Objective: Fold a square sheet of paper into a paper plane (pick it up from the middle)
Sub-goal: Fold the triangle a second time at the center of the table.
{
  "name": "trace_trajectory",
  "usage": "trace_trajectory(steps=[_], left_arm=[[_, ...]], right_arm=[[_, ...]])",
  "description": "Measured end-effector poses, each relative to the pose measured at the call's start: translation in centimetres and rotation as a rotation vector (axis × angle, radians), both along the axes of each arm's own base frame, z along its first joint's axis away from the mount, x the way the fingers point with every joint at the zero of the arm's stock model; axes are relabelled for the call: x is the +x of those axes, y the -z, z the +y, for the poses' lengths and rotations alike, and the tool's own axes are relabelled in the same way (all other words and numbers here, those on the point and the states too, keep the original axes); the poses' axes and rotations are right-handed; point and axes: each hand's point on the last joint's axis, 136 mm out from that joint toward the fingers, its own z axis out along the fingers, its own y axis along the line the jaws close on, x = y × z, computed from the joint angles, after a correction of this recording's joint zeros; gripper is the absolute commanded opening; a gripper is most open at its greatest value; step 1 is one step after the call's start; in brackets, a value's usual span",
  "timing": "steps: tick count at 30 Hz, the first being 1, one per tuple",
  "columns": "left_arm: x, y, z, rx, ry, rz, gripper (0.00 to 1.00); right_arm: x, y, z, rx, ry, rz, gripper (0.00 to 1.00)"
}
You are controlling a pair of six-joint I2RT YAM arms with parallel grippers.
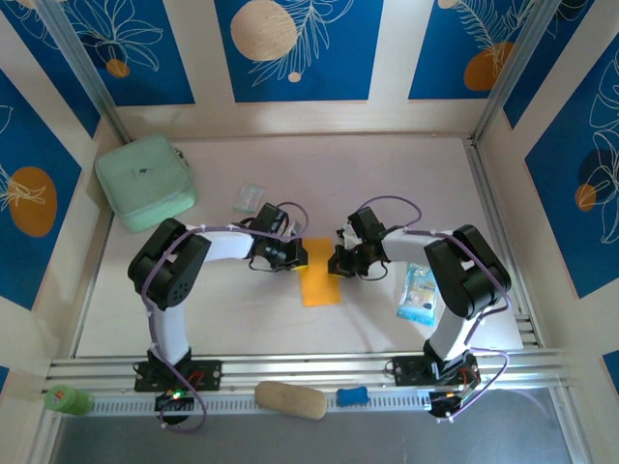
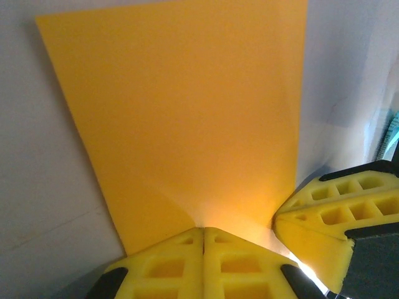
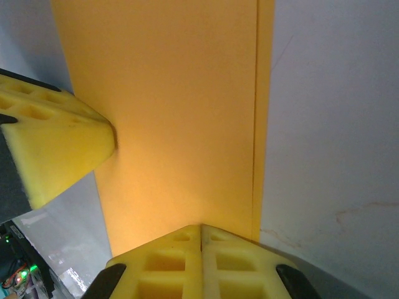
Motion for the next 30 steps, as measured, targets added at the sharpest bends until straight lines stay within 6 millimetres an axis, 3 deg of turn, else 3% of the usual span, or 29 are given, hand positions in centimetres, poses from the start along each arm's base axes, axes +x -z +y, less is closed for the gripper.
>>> trace_trajectory(steps=[11,18,21,25,30], left_arm=[[0.3,-0.7,0.7,0.003,-0.010,-0.025,0.07],[5.7,-3.6,0.5,-0.075,-0.056,-0.101,0.07],[6.8,-2.8,0.4,-0.082,-0.060,-0.091,0.06],[6.2,-0.6,0.8,-0.048,-0.059,-0.039,0.06],[6.1,-0.2,1.0,-0.037,-0.050,-0.042,0.06]], right_arm=[[0.1,0.0,0.1,-0.008,-0.016,0.011,0.00],[0.2,0.0,0.0,-0.006,-0.019,0.021,0.00],[0.2,0.0,0.1,-0.005,-0.019,0.026,0.00],[0.2,0.0,0.0,0.000,-0.018,0.029,0.00],[0.2,0.0,0.0,0.001,-0.017,0.029,0.00]])
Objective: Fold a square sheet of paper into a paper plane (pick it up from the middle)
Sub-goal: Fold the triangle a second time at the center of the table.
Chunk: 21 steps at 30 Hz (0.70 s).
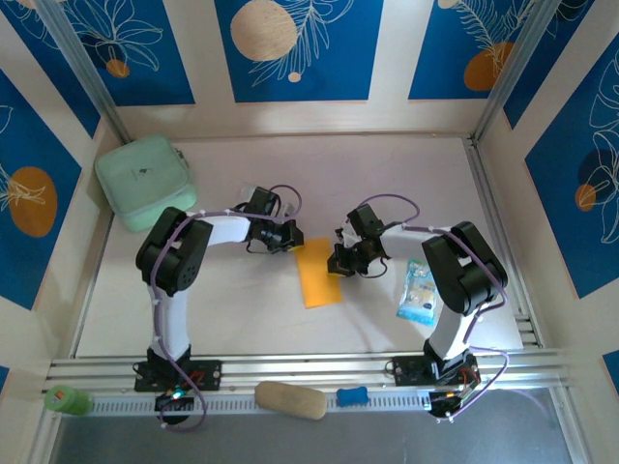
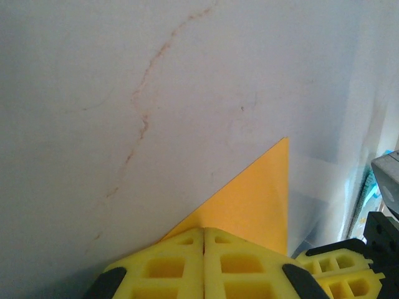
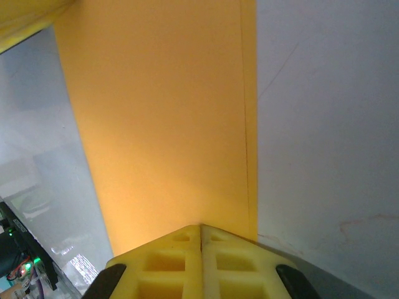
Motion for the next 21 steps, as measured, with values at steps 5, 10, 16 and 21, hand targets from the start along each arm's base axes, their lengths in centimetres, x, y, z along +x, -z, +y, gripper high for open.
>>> trace_trajectory(steps=[5,10,16,21], left_arm=[[0.0,0.1,0.1,0.000,0.006,-0.010,0.06],[0.0,0.1,0.0,-0.009,0.010,-0.014,0.05],[-0.1,0.0,-0.1,-0.020,0.015,-0.014,0.05],[-0.2,0.0,-0.1,-0.028,0.018,-0.016,0.05]], right_arm=[[0.0,-0.1,0.0,0.001,0.001,-0.003,0.00],[-0.6,-1.1,-0.9,-0.026,0.031,-0.014,0.17],[-1.7,-4.1,-1.7,0.015,0.087,-0.064,0.33],[-3.9,-3.2,-1.7,0.017,0.110,0.000,0.40]])
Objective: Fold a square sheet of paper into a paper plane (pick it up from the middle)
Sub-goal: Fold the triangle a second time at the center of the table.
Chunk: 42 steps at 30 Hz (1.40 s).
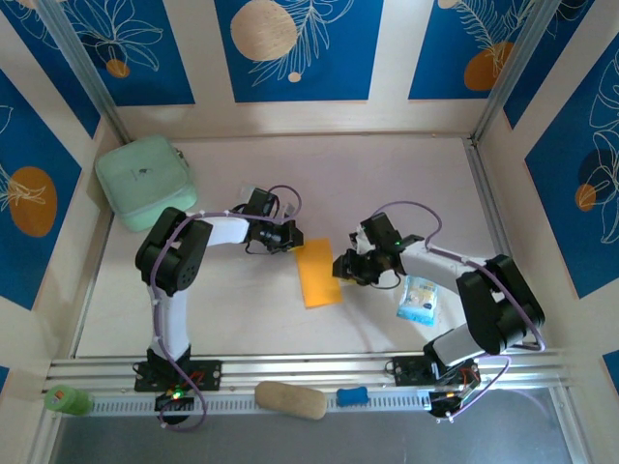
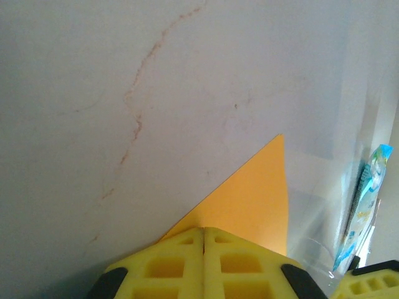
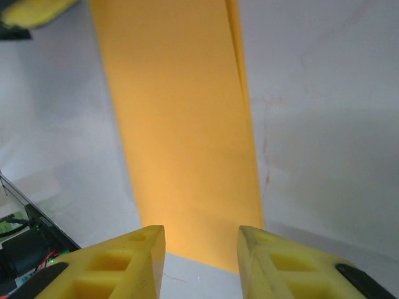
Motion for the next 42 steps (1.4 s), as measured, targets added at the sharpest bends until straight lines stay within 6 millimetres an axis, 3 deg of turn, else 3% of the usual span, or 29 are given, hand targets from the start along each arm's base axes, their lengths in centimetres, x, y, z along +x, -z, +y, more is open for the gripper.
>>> trace_trajectory(steps=[7,16,36,42], left_arm=[[0.0,0.0,0.0,-0.010,0.002,-0.005,0.05],[-0.1,0.0,0.0,-0.017,0.004,-0.013,0.05],[-0.1,0.0,0.0,-0.017,0.003,-0.012,0.04],[-0.1,0.0,0.0,-0.017,0.002,-0.011,0.04]], right_arm=[[-2.1,0.9,1.0,-0.035,-0.012,0.047,0.43],[-3.2,2.3,-0.3,-0.085,0.045,0.096,0.44],[-3.3,2.2,0.6,-0.016,0.081,0.113,0.40],[-2.8,1.1,1.7,0.026,0.061,0.088,0.40]])
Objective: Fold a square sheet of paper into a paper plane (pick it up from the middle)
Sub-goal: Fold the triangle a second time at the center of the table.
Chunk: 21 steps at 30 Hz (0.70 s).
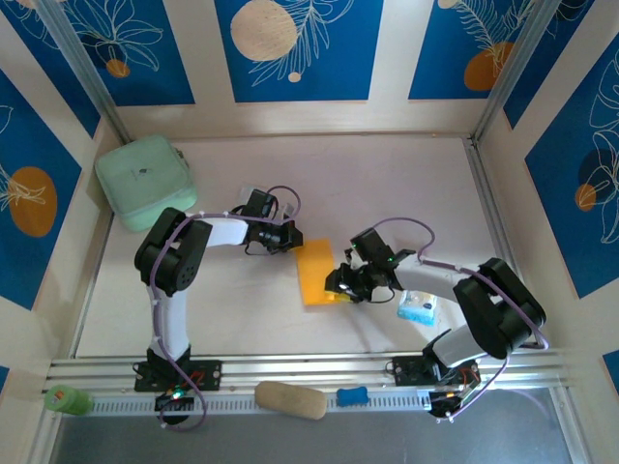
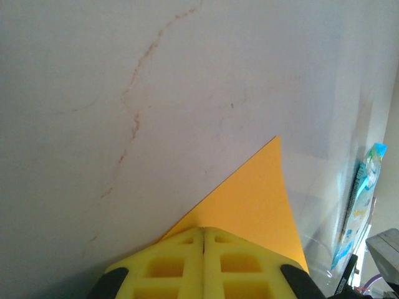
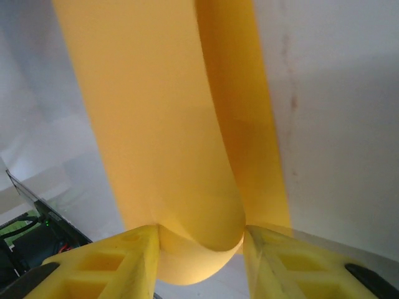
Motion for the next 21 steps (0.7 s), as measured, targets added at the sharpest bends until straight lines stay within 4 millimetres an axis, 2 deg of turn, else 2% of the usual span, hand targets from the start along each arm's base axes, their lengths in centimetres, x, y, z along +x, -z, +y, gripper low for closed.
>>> trace_trajectory(steps=[5,15,21], left_arm=[[0.0,0.0,0.0,0.000,0.000,0.000,0.04],[0.0,0.0,0.0,-0.003,0.000,-0.004,0.04],[-0.1,-0.1,0.0,-0.008,0.001,-0.011,0.04]], right_arm=[[0.4,-1.1,0.0,0.027,0.006,-0.026,0.40],[0.7,-1.2,0.8,0.071,-0.009,-0.024,0.42],[2.4,-1.6,1.2,0.086,-0.014,-0.048,0.45]])
